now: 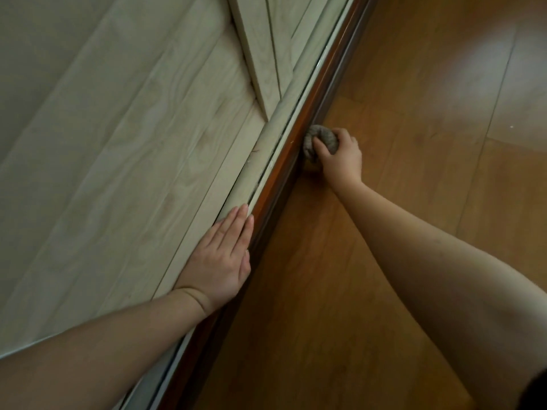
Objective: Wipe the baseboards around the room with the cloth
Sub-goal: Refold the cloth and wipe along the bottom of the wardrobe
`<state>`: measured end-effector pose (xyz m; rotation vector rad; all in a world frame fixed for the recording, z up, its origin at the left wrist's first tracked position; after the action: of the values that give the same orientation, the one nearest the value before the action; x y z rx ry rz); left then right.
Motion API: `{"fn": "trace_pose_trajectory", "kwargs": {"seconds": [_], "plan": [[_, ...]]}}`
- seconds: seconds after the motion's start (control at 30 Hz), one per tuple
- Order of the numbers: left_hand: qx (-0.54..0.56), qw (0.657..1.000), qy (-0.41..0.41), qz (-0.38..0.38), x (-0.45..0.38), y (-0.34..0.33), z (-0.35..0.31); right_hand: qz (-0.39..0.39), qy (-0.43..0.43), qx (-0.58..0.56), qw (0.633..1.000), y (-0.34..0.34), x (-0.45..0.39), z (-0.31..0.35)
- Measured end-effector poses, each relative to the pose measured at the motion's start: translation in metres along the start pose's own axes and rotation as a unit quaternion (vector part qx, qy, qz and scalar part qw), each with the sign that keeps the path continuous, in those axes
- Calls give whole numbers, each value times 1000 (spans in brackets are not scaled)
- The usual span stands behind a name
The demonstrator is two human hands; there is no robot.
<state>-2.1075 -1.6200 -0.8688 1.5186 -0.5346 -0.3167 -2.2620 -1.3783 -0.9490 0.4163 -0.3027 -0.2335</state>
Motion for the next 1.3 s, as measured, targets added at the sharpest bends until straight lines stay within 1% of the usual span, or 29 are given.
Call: {"fn": "trace_pose_trajectory", "kwargs": {"seconds": [0.07, 0.13, 0.3, 0.4, 0.5, 0.63, 0.77, 0.87, 0.97, 1.03, 1.17, 1.3], "plan": [[-2, 1000, 4, 7, 0, 1, -1, -2, -47, -50, 998, 1, 10, -6], [2, 1000, 7, 13, 1, 1, -2, 5, -73, -105, 992, -1, 28, -10], [1, 1000, 10, 21, 1, 0, -1, 86, -100, -226, 965, -10, 82, -26], [-3, 1000, 8, 25, 1, 0, -2, 133, -106, -256, 952, -11, 107, -35], [-13, 1000, 8, 24, 2, 0, -2, 160, -85, -185, 966, -7, 126, -43], [-21, 999, 12, 28, 1, 0, -3, 138, -31, -62, 988, 1, 141, -55], [-33, 998, 23, 46, 2, -1, -3, 118, 45, 11, 992, 7, 154, -55], [-34, 997, 31, 57, -5, 0, -7, 102, 78, 48, 990, 9, 161, -57], [-57, 998, -6, 35, -41, 7, -23, 82, 90, 71, 990, 14, 164, -60], [-86, 996, -14, 18, -76, 13, -29, 67, 99, 88, 989, 17, 165, -62], [-125, 992, 11, -1, -137, 23, -22, 39, 126, 109, 985, 25, 162, -59], [-138, 988, 68, 1, -152, 18, -2, 18, 170, 130, 977, 26, 154, -51]]}}
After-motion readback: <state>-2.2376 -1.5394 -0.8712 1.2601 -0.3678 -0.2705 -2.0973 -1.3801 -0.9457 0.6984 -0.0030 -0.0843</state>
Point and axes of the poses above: each hand's wrist, its own x-axis away from the middle knuckle, its own y-axis out of the back of the hand, z = x × y, the point moved 7 cm from there along -x, towards the middle knuckle, and after that the axes turned 4 degrees about x, right-handed, at the moved point
